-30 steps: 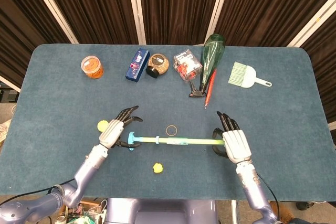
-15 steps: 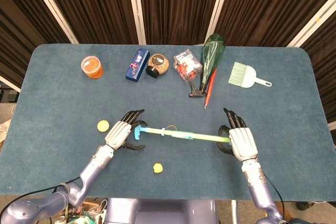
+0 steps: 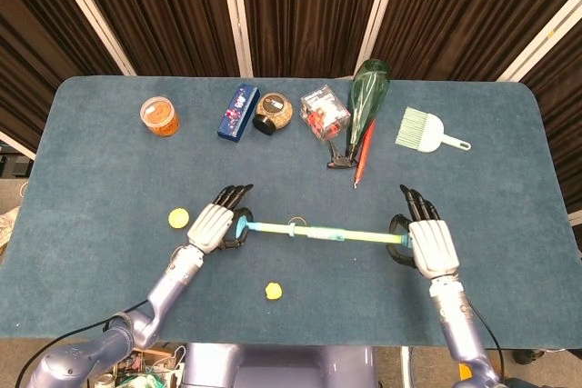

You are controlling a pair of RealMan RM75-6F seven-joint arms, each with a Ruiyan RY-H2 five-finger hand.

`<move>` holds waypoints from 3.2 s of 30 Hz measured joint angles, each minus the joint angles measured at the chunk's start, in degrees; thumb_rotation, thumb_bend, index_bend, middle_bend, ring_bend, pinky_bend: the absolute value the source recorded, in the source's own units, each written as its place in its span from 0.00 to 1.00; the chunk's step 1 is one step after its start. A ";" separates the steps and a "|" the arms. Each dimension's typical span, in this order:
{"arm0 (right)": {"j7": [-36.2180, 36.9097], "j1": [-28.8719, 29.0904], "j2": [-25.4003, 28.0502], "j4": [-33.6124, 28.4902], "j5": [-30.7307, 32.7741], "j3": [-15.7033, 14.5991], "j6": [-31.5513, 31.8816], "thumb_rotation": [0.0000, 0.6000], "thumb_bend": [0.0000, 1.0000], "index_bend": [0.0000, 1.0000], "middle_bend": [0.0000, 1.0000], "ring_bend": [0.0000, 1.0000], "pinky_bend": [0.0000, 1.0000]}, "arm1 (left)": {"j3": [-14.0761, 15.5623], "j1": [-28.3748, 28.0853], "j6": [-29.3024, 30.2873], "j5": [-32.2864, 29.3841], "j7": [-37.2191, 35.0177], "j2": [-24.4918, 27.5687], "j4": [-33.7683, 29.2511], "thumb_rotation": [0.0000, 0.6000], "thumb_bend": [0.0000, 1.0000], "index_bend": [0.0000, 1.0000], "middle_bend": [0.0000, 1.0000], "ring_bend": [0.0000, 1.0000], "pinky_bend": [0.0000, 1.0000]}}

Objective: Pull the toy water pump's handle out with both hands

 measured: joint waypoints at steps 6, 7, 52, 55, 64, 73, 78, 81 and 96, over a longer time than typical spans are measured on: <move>-0.34 -0.30 0.64 -0.64 -0.18 -0.01 0.73 1.00 0.76 1.00 0.03 0.00 0.15 | -0.18 0.34 2.77 -0.02 -0.25 -0.47 0.38 1.00 0.69 0.74 0.10 0.00 0.04; -0.43 -0.38 0.80 -0.83 -0.21 0.04 0.98 1.00 0.76 1.00 0.03 0.00 0.15 | -0.12 0.49 3.39 0.07 -0.21 -0.42 0.38 1.00 0.69 0.74 0.10 0.00 0.04; -0.60 -2.45 6.01 -3.91 2.55 2.77 4.80 1.00 0.75 1.00 0.05 0.00 0.15 | 5.46 11.98 17.75 2.75 2.38 17.14 -6.75 1.00 0.69 0.75 0.13 0.00 0.04; -0.54 -2.54 6.11 -4.08 2.58 2.73 4.88 1.00 0.75 1.00 0.05 0.00 0.15 | 5.48 12.19 17.87 2.76 2.28 17.35 -6.68 1.00 0.69 0.75 0.13 0.00 0.04; -0.44 -2.56 6.12 -4.38 2.59 2.65 4.88 1.00 0.75 1.00 0.05 0.00 0.15 | 5.13 12.38 17.44 2.38 1.56 17.48 -6.22 1.00 0.69 0.74 0.13 0.00 0.04; 0.34 -2.36 5.94 -3.73 3.10 2.89 4.38 1.00 0.75 1.00 0.05 0.00 0.15 | 5.12 13.07 16.40 1.80 0.77 17.19 -4.39 1.00 0.69 0.74 0.13 0.00 0.04; 0.62 -2.24 5.78 -3.28 3.29 3.03 4.25 1.00 0.75 1.00 0.05 0.00 0.15 | 5.26 13.32 16.55 1.94 0.29 16.95 -3.72 1.00 0.69 0.74 0.13 0.00 0.04; 0.76 -2.20 5.80 -3.10 3.33 3.04 4.16 1.00 0.75 1.00 0.05 0.00 0.15 | 5.33 13.48 16.67 2.00 0.00 16.84 -3.39 1.00 0.69 0.74 0.13 0.00 0.04; 1.37 -2.27 5.40 -2.13 3.70 2.29 3.16 1.00 0.75 0.98 0.04 0.00 0.15 | 5.12 12.39 15.48 2.27 -1.43 15.89 -3.22 1.00 0.19 0.31 0.07 0.00 0.04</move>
